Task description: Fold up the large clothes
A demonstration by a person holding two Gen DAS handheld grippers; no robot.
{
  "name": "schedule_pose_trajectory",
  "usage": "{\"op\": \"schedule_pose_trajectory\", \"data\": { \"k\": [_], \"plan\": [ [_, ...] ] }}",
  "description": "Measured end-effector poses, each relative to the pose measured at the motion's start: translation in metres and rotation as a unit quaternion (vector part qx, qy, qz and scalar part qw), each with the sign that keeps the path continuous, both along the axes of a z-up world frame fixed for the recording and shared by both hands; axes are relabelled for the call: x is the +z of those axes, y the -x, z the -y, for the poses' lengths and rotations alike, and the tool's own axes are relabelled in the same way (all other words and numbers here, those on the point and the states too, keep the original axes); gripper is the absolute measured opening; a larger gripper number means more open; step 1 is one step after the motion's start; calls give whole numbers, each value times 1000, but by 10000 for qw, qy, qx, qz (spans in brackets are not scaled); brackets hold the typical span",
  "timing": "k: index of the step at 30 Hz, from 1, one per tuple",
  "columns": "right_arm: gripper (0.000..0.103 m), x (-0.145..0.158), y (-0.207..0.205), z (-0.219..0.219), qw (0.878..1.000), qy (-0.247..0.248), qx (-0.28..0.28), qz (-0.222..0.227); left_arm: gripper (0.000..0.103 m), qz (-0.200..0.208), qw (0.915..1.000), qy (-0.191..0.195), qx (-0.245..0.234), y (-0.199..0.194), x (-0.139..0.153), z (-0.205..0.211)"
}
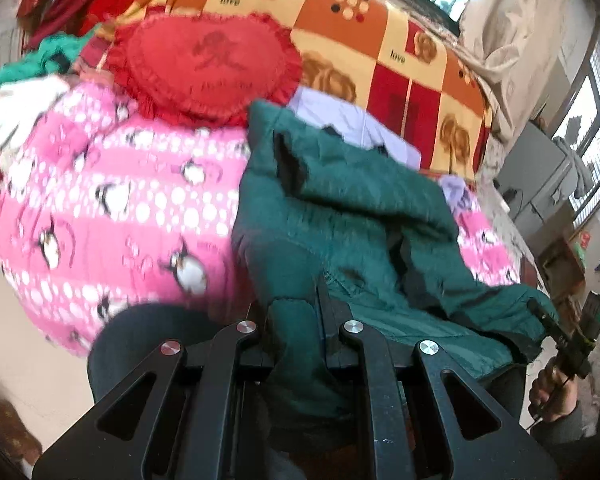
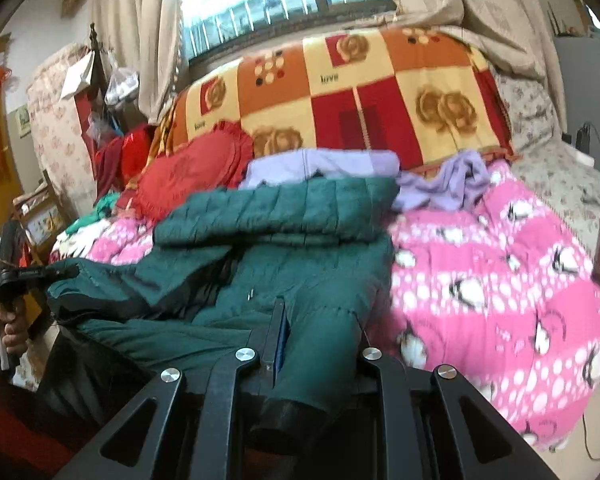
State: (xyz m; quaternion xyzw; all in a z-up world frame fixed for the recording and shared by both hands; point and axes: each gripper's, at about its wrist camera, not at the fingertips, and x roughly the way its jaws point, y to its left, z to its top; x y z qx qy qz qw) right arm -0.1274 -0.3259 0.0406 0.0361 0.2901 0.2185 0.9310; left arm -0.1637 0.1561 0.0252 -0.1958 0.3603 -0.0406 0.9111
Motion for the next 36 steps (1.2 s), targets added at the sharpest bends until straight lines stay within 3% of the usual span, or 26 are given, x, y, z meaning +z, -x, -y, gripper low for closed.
{"op": "schedule_pose_trajectory", "data": {
  "k": [6,12,16,18,24,36],
  "plan": [
    [17,12,-21,-6,9990,31,-244,377,11,365,9992,26,176,-33,25,1],
    [17,18,-56,-15,9985,205,-311,389,11,515,9985,-88,142,-72,28,4],
    [17,25,-85,-17,9988,114,-388,261,11,706,9955,-624,113,-98,26,13],
    [17,27,-95,-22,9978,252,-457,412,11,750,9936,-827,153,-109,22,13],
    [17,16,-109,-27,9950,372,-744,548,11,803,9913,-979,355,-113,-1,5],
    [17,13,-114,-26,9949,252,-848,485,11,704,9917,-983,437,-116,-4,5]
  ]
}}
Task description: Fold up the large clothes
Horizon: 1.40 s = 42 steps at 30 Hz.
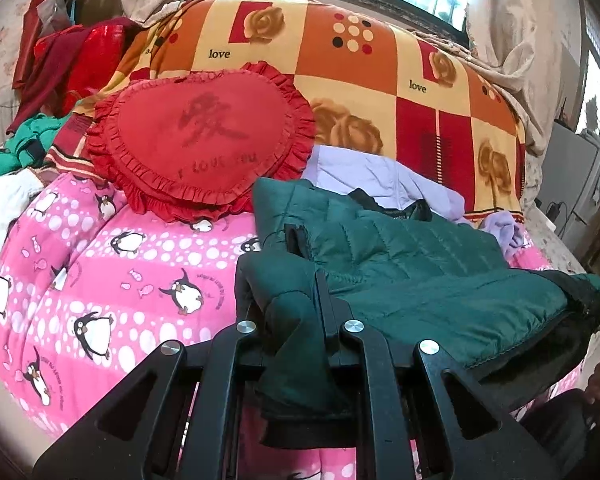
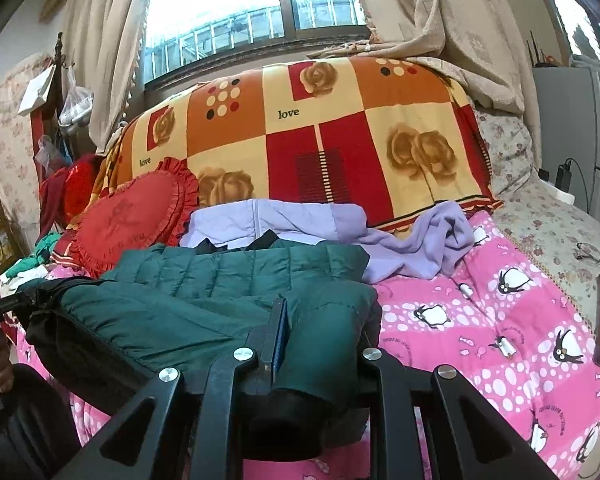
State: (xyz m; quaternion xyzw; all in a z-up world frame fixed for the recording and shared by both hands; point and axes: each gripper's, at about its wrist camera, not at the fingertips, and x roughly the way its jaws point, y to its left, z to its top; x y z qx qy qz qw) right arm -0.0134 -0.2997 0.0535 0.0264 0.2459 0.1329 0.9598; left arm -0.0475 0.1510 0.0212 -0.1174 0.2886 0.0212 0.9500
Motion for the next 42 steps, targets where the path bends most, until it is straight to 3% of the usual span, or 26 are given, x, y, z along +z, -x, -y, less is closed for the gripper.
{"op": "schedule_pose_trajectory", "data": {
  "k": [9,26,32,36,42],
  "plan": [
    [17,-1,-2,-5,9998,169,-94,-28,11,-124,9996,-224,120,-3,-3,7],
    [17,-1,-1,-14,9990,381,-237,21,12,-160,9995,-224,177,0,-5,5],
    [17,20,26,-2,9983,-14,-174,561,12,427,9985,-37,335,44,22,5],
    [17,45,35,2,9950,-115,-187,977,12,807,9958,104,417,61,55,8],
    [17,76,1,-3,9907,-327,-287,1292,12,1056,9923,343,548,26,94,1]
  ]
}}
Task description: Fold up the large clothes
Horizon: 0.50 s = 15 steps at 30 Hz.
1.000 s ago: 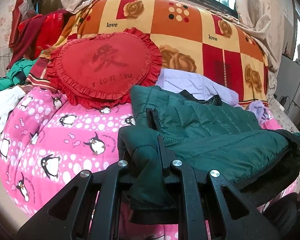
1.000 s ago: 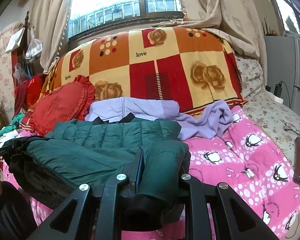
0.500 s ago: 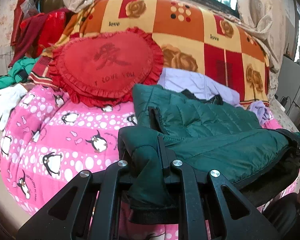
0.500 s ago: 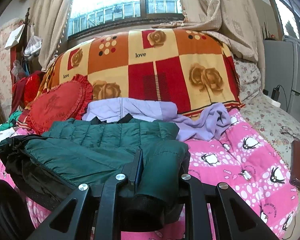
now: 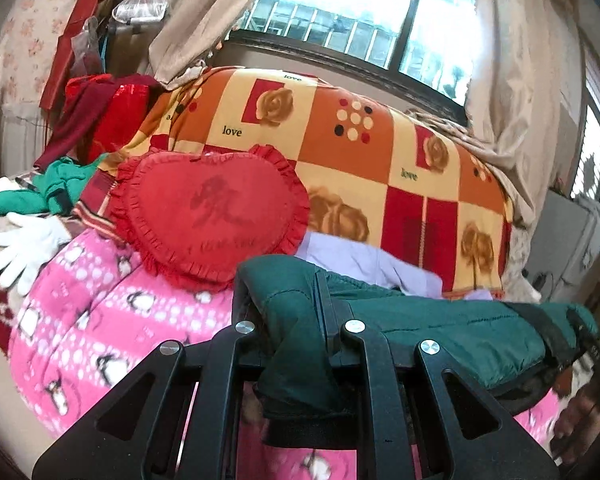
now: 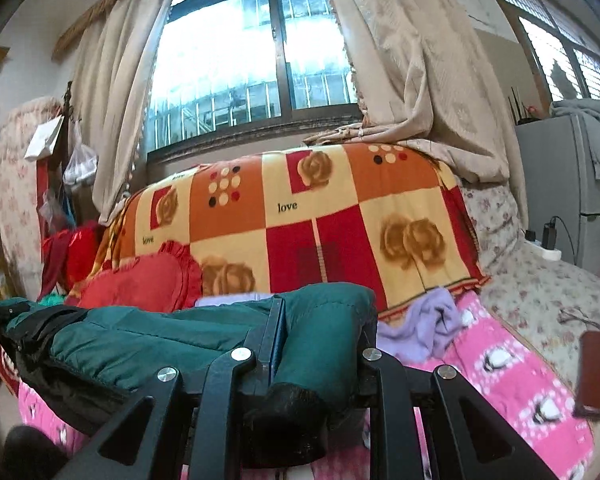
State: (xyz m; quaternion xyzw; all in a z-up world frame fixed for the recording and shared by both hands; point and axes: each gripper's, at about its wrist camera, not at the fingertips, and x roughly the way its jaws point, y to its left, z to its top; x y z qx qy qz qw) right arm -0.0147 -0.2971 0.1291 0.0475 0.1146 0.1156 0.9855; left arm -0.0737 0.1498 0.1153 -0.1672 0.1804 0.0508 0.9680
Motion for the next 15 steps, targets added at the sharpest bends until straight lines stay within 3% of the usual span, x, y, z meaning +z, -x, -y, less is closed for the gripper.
{"op": "schedule_pose_trajectory", "data": {
  "k": [6,11,15],
  "plan": [
    [17,-5,-92,-16,9989,-209,-226,-365,12,-445,9986,153,255,-107,-8,-16],
    [17,-26,-163,-32,9959,-249,-392,-775,12,-798,9952,-21,572,-176,-38,-16],
    [17,-63,-207,-32,9899,-256,-519,-1296,12,-1096,9922,-123,583,-228,-73,-14]
  ]
}}
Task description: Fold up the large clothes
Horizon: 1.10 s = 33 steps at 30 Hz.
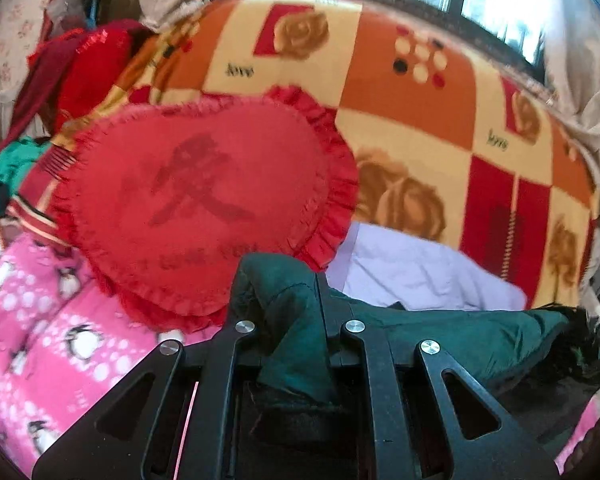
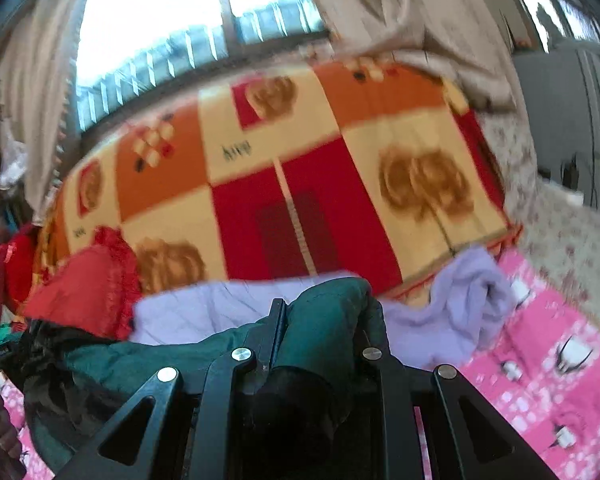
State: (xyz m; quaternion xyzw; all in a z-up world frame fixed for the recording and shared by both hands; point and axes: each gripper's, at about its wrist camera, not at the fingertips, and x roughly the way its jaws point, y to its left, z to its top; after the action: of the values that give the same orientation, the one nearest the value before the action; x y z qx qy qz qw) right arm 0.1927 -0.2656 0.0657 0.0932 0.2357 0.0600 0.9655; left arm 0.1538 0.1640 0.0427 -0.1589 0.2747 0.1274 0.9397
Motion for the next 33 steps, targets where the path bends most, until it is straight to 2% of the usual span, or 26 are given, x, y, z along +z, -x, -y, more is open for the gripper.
{"op": "schedule_pose_trajectory", "data": {
  "k": [4,6,8,10,15,21,24,27,29,31,33],
  "plan": [
    [17,-47,-33,0,9968,71,40,-793,15,-238,9997,20,51,-27,-35,-2],
    [18,-57,-42,0,9952,92,122,-963,16,-295,9996,32,27,-33,-50,-5],
    [22,-65,-50,-2,9931,135,260,-1136,16,-542,9984,144,14,-43,-61,-8],
    [28,-75,-57,-4,9900,234,300,-1361,17,-611,9980,153,-44,-48,-63,-6],
    [34,-96,-70,11,9822,-423,285,-1810,21,-868,9955,353,-128,-56,-74,-9],
    [37,-93,-65,16,9798,-648,327,-1865,26,-802,9915,962,-360,-50,-74,-25],
    [43,-86,-60,19,9795,-810,388,-1801,30,-783,9881,1229,-492,-49,-70,-32],
    [55,-82,-56,24,9791,-965,378,-1752,36,-685,9863,1398,-537,-45,-63,-39],
    [76,-79,-54,29,9782,-1163,375,-1678,40,-618,9874,1358,-536,-43,-57,-38],
    [80,-72,-49,34,9771,-1394,355,-1567,46,-548,9892,1246,-554,-41,-51,-36],
    [80,-63,-44,37,9774,-1505,380,-1432,57,-480,9896,1213,-608,-40,-46,-35]
  ]
}}
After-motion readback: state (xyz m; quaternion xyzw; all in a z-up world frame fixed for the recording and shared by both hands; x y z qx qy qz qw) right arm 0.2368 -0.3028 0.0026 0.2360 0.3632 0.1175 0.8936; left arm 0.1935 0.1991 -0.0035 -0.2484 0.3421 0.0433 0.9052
